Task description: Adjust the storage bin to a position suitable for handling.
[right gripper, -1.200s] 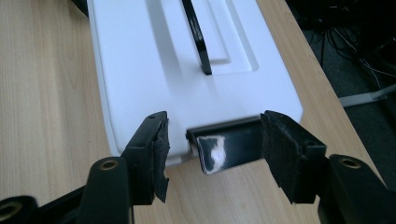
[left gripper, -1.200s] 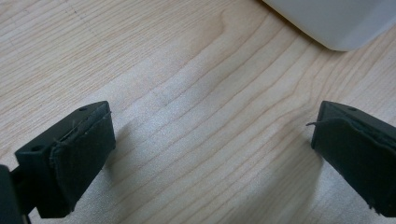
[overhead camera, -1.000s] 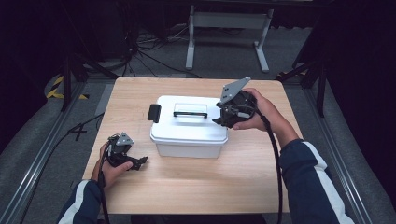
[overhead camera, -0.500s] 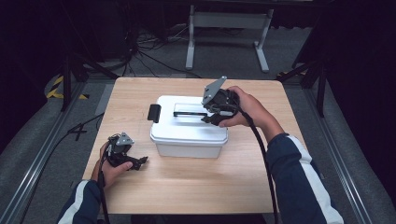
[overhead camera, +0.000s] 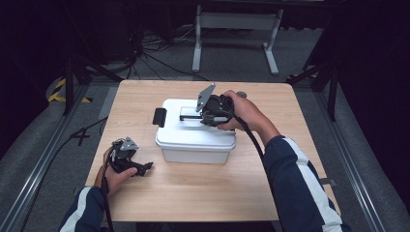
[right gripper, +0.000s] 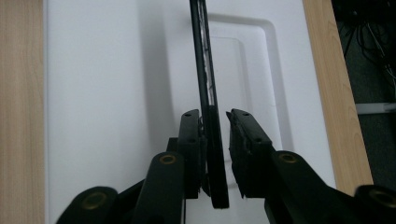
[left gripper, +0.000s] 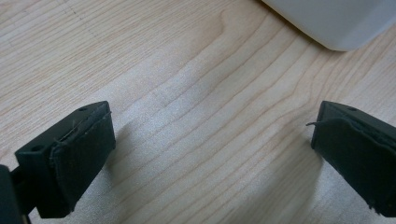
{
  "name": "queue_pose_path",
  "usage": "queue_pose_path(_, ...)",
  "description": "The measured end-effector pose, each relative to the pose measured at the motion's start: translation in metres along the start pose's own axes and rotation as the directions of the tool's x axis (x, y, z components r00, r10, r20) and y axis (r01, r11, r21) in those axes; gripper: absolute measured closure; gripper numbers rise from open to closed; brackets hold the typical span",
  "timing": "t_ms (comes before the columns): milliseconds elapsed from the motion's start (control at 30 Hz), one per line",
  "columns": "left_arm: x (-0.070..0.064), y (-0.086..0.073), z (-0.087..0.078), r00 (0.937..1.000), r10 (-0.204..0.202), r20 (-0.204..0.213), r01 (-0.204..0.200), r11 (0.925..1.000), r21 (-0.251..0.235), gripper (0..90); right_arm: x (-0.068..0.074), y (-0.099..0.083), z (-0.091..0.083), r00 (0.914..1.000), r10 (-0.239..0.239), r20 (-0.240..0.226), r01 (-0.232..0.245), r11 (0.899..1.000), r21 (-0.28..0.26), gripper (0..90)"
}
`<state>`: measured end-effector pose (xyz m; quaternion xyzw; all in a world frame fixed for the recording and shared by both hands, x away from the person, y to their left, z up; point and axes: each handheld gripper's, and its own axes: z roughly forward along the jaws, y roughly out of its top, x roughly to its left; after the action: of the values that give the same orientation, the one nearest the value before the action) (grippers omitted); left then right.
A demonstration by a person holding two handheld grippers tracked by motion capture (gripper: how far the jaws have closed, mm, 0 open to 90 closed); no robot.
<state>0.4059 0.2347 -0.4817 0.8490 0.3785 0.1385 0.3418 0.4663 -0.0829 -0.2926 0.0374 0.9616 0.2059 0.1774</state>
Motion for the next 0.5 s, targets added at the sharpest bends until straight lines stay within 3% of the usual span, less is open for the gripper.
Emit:
queue_pose_path(133,-0.0002,-0.0001,0.0001,1.0000,-0.003,-0.001,0.003,1.0000,-0.001,0.1,0.0005,0.0024,0.0000,0.9999,-0.016,0.001,0.016,1.000,-0.010,82.2)
queue_pose_path(500,-0.0001,0.0001,0.0002,1.0000,-0.002,0.000,0.002,1.0000,-0.002,0.1,-0.0004,0.0043,-0.0014,0.9984,-0.051,0.024,0.051,0.999,-0.006,83.9)
